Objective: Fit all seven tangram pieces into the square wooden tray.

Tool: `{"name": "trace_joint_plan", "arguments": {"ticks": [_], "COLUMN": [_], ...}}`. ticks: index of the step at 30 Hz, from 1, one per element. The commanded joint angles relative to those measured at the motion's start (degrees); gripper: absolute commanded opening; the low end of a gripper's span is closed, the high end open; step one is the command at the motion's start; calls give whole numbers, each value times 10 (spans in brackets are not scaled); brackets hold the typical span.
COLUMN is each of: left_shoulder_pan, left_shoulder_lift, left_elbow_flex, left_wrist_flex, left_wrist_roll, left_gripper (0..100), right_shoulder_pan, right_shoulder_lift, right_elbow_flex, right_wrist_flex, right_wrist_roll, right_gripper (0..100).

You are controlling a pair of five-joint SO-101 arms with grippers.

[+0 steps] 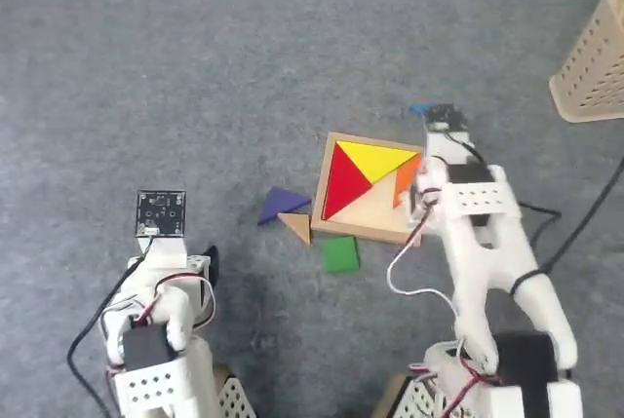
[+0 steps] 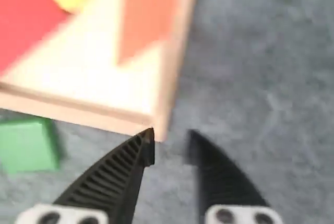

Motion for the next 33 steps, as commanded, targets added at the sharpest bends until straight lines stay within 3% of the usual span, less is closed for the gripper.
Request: {"name": "trace_joint_plan", "arguments": {"ticks": [1, 17, 24, 33], "left_shoulder_pan": [-3, -3, -3, -3], "left_shoulder_lift": [-10, -10, -10, -10], "left_elbow_flex": [-2, -2, -2, -2], "left_wrist_flex": [4, 4, 4, 4], "left_wrist_roll": [4, 4, 4, 4], "left_gripper": [226, 226, 226, 226], "right_shoulder_pan": [-20, -10, 52, 85], "right_shoulder_lift": [-1, 196, 215, 205], "right_elbow_flex": [-51, -123, -119, -53], "right_wrist_flex": [-7, -15, -19, -4], "right_wrist_roll": [-22, -55, -48, 49], "right_gripper": [250, 244, 62, 28]}}
